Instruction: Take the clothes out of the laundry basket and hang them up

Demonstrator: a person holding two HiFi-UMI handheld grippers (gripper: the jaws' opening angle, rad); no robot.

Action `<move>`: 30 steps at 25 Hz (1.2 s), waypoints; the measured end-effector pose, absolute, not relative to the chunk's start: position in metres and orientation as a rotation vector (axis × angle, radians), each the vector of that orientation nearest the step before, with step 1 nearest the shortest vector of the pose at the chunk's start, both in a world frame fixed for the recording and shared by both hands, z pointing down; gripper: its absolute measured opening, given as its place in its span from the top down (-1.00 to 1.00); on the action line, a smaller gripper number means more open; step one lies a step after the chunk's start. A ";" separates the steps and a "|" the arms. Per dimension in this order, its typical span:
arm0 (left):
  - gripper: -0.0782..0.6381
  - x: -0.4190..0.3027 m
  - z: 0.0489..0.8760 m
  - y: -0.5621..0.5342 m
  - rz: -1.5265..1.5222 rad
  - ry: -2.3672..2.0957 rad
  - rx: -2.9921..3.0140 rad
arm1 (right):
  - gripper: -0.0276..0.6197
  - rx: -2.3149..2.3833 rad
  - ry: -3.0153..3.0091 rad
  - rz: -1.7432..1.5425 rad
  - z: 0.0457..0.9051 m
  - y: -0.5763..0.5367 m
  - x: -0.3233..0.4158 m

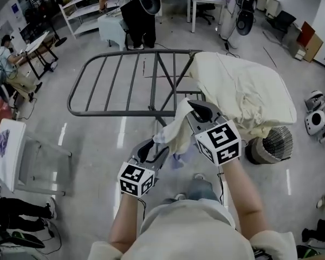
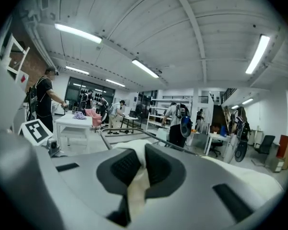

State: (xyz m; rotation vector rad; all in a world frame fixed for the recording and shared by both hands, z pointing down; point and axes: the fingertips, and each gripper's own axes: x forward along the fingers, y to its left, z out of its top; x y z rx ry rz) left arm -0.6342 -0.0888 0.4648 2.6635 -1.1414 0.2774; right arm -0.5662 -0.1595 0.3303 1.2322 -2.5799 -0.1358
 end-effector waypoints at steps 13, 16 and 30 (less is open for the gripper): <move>0.18 -0.676 0.528 -0.102 0.390 -1.148 2.506 | 0.86 1.108 -2.737 -0.335 0.251 -0.211 -0.651; 0.09 -0.663 0.560 -0.111 0.502 -1.037 2.479 | 0.85 1.070 -2.764 -0.385 0.236 -0.228 -0.680; 0.09 -0.792 0.657 -0.203 0.816 -1.181 2.236 | 0.85 1.154 -2.789 -0.473 0.186 -0.356 -0.742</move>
